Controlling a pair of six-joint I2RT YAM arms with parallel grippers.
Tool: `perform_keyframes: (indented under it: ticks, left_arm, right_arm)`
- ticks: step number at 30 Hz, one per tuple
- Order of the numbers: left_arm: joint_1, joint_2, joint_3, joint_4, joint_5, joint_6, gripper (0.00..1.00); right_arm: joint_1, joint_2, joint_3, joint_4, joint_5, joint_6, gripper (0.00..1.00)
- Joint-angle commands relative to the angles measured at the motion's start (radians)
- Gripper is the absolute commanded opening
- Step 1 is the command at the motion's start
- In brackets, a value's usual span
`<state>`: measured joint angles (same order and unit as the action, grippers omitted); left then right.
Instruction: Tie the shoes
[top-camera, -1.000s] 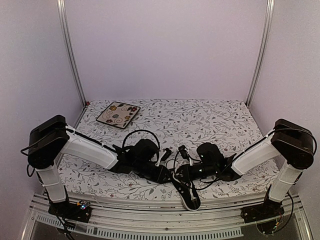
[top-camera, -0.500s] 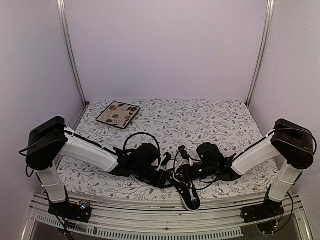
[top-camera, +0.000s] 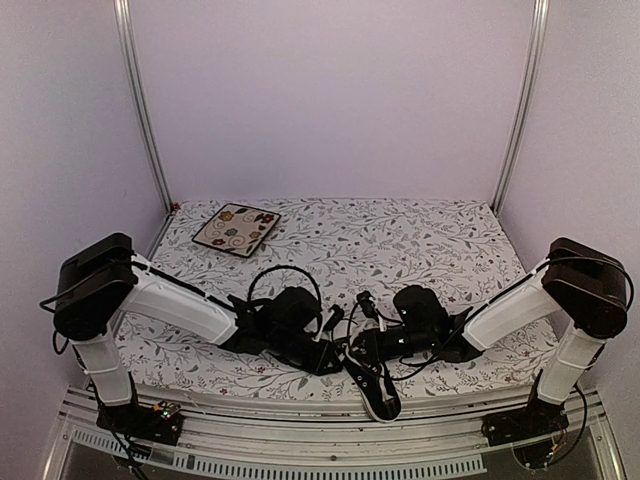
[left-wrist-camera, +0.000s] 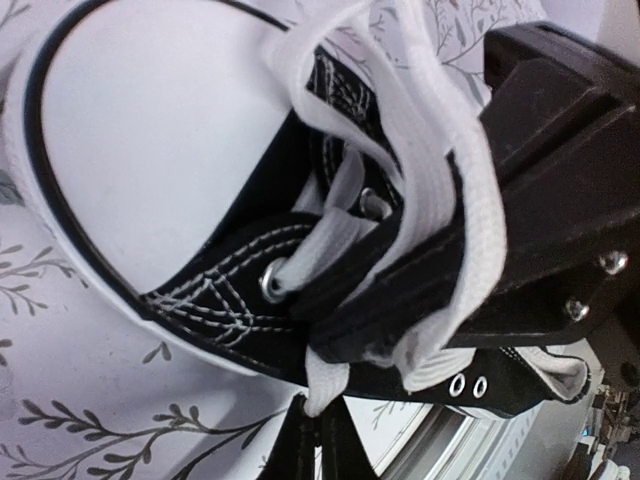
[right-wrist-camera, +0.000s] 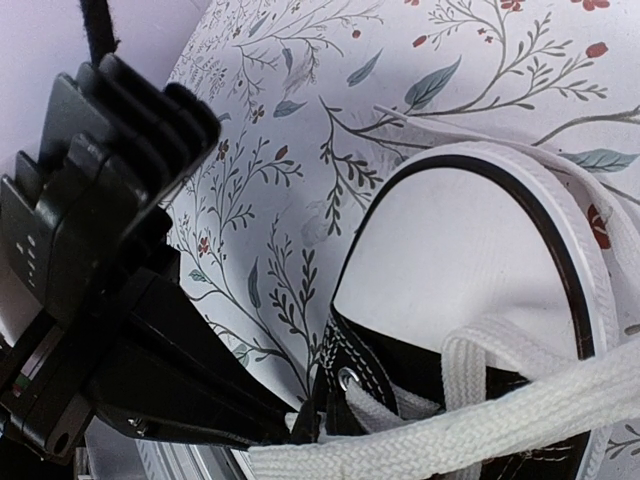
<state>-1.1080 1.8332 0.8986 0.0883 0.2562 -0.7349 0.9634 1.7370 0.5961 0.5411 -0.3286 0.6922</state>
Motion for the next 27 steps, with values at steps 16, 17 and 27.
perform_keyframes:
  ticks: [16, 17, 27]
  left_arm:
    - [-0.009, -0.147, -0.106, -0.058, -0.131, -0.070, 0.00]
    - [-0.008, -0.157, -0.116, -0.064, -0.132, -0.070, 0.00]
    - [0.010, -0.214, -0.209, -0.089, -0.131, -0.083, 0.00]
  right_arm:
    - [-0.005, -0.253, -0.021, -0.419, 0.047, -0.146, 0.43]
    - [-0.004, -0.275, -0.021, -0.447, 0.049, -0.159, 0.46]
    - [-0.006, -0.408, 0.128, -0.706, 0.089, -0.391, 0.65]
